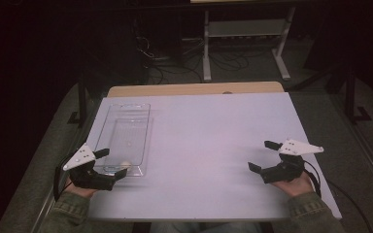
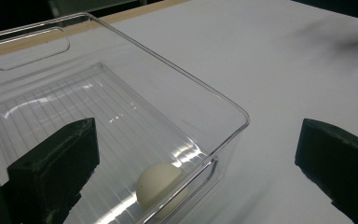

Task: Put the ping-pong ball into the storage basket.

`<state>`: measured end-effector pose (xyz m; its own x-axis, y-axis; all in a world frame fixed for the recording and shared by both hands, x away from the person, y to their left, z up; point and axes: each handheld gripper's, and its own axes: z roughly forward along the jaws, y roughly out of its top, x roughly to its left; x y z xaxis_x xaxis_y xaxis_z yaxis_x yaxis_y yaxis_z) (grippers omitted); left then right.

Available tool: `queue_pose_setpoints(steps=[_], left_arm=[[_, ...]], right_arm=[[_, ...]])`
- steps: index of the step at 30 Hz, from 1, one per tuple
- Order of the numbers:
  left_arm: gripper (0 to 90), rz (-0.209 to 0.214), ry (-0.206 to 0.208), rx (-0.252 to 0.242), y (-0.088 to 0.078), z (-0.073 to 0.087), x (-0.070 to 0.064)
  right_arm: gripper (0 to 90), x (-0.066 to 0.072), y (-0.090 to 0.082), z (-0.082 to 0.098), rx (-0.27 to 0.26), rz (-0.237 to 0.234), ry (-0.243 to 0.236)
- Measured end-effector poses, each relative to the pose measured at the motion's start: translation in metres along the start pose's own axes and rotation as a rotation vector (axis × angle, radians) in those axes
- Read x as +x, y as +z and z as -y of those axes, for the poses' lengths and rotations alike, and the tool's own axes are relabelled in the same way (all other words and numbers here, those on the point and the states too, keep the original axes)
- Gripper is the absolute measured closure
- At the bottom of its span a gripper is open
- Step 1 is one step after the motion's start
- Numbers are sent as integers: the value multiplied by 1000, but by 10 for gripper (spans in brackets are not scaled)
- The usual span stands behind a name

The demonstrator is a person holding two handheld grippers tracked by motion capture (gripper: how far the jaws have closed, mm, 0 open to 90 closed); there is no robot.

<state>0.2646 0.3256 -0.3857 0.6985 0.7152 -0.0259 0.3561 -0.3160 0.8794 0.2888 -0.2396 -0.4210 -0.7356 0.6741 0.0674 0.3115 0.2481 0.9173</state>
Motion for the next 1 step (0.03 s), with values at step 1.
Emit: queue_pose_setpoints(steps=[1], left_arm=[[0, -3, 1, -4, -1, 0, 0]], right_arm=[[0, 0, 0, 0, -1, 0, 0]])
